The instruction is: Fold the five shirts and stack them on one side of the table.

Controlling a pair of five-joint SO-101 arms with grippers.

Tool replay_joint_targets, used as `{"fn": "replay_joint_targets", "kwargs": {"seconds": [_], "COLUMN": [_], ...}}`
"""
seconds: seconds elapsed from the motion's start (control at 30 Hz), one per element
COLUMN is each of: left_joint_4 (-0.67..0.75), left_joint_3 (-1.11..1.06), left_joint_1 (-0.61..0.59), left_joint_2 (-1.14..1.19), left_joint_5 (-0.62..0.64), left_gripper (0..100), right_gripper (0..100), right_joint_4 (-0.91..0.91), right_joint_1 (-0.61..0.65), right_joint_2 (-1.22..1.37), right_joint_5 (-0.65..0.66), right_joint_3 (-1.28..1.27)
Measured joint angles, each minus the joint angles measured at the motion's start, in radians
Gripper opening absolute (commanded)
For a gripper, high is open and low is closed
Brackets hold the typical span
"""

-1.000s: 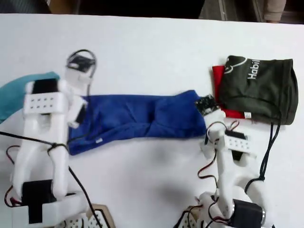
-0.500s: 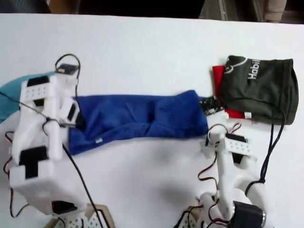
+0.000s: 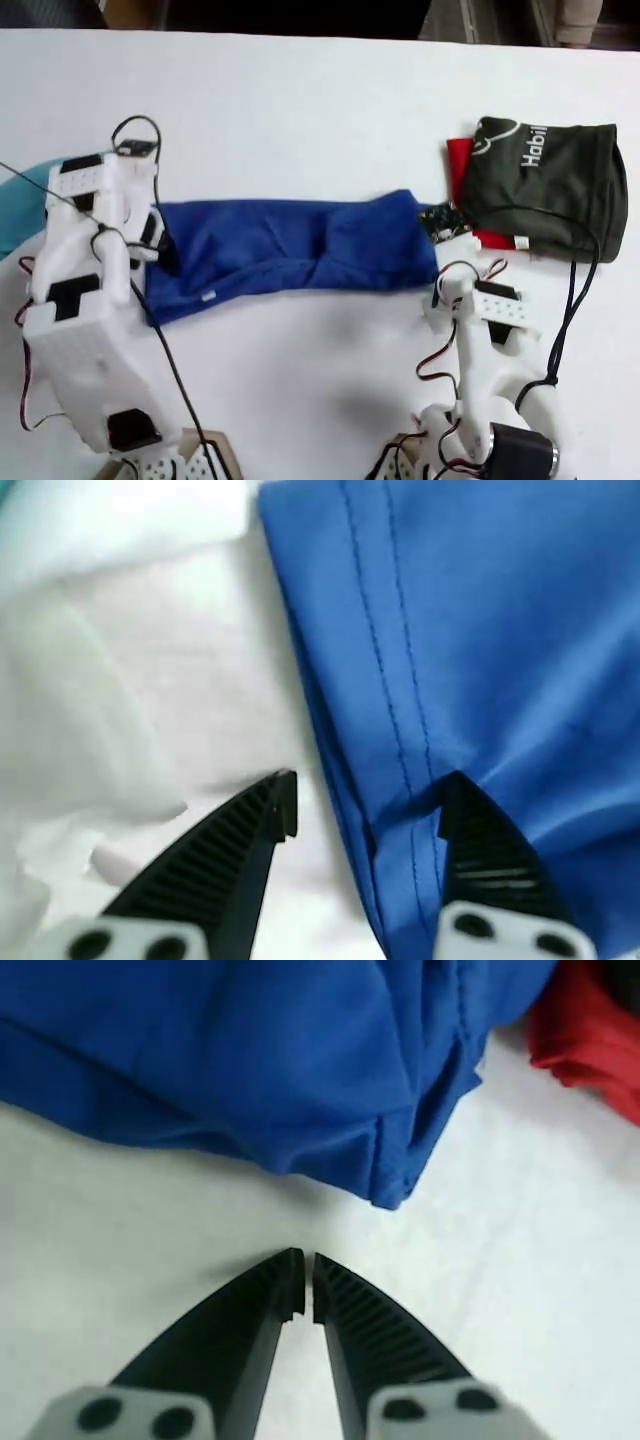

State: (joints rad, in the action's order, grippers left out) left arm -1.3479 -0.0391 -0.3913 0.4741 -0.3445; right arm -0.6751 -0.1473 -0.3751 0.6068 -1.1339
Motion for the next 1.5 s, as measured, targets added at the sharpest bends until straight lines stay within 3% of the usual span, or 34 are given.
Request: {"fn": "replay_joint_targets", "kwargs": {"seconds": [0.13,0.27,0.5,0.63,0.77,0.87,1.0,1.13,1.27,1.5], "left_joint_4": [-0.057,-0.100,-0.130,-0.163,-0.256,-0.359,-0.410,-0.416,-0.419,-0.419], "left_joint_3": [0.009,0.006,0.005,0.040,0.160,0.299,0.402,0.384,0.353,0.347], "left_joint_1": [0.066,0.132,0.155,0.080,-0.052,-0.115,-0.120,-0.029,0.112,0.463], "left_joint_2": [0.009,0.011,0.011,0.015,0.015,0.017,0.015,0.017,0.008,-0.195], "left_joint_5": [0.000,0.000,0.000,-0.002,-0.086,-0.137,-0.161,-0.155,-0.068,0.009], "left_gripper": [22,3,3,3,3,3,3,3,3,3], "right_gripper": [3.9,3.9,3.5,3.8,3.8,3.8,3.8,3.8,3.7,3.6], "right_joint_4": [0.000,0.000,-0.009,-0.046,-0.048,-0.031,0.006,0.023,0.023,0.023], "right_joint_1": [0.000,0.000,-0.040,-0.196,-0.350,-0.377,-0.382,-0.382,-0.385,-0.385], "right_joint_2": [0.000,0.000,-0.028,-0.123,-0.209,-0.245,-0.295,-0.341,-0.373,-0.382], "right_joint_5": [0.000,0.000,0.002,0.002,0.055,0.161,0.183,0.178,0.178,0.178], "right_joint_3": [0.000,0.000,-0.003,-0.018,-0.084,-0.163,-0.222,-0.259,-0.273,-0.276]}}
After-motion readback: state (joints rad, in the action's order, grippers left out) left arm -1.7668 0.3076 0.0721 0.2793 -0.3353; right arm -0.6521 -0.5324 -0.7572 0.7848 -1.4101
